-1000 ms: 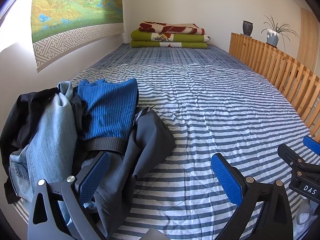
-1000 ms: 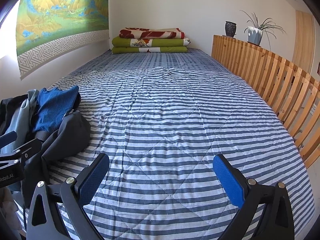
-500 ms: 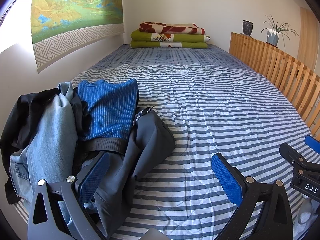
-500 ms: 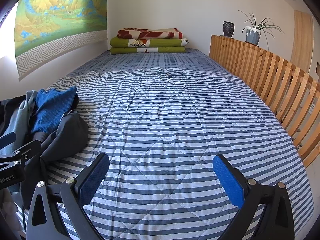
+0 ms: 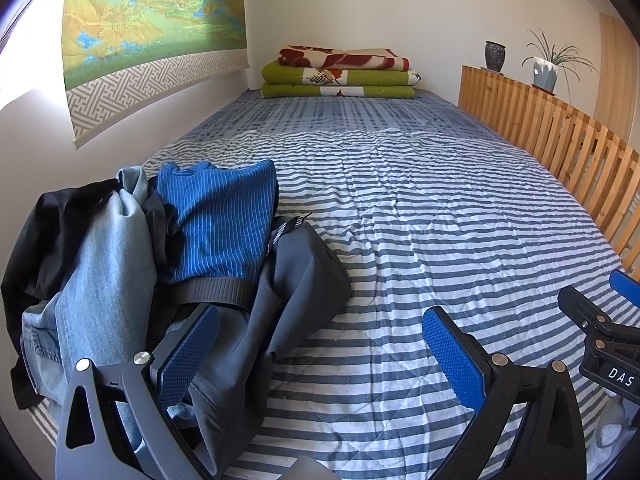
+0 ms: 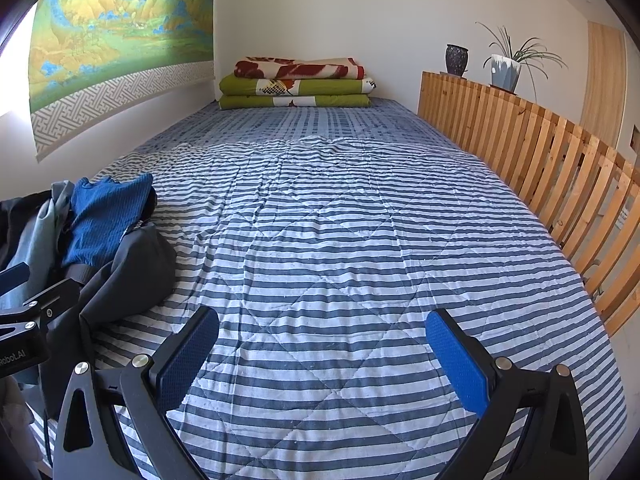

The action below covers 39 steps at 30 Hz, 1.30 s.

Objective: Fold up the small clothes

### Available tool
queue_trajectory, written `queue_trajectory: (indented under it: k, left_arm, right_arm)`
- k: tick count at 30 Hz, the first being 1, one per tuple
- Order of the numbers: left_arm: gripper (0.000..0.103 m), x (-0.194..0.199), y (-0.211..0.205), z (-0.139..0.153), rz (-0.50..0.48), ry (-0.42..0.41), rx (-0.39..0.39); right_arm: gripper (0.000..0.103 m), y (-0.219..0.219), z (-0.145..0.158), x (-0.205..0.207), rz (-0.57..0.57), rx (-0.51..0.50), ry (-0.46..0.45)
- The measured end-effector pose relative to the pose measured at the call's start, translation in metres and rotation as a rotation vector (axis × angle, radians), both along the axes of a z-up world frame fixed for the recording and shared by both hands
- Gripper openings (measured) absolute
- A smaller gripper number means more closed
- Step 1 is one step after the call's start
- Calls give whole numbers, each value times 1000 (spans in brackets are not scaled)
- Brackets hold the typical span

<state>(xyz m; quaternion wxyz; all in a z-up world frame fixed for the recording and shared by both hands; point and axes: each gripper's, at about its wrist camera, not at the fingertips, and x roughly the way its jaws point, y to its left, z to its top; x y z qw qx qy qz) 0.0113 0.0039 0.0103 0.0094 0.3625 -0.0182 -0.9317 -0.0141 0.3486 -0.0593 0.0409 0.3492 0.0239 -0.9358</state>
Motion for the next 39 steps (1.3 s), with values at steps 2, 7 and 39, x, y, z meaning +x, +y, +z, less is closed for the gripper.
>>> queue_trajectory:
  k: [2,7,39]
  left_arm:
    - [103,0,0,0,0,-2,-1]
    - [103,3,0,4,3,-2,-10]
    - [103,114,-2,72,20,101,-39]
  right_arm:
    - [102,0,0,0,0,1,-1]
    - [102,-2,1,1,-2,6,-7]
    - [102,0,73,86,-25,16,127]
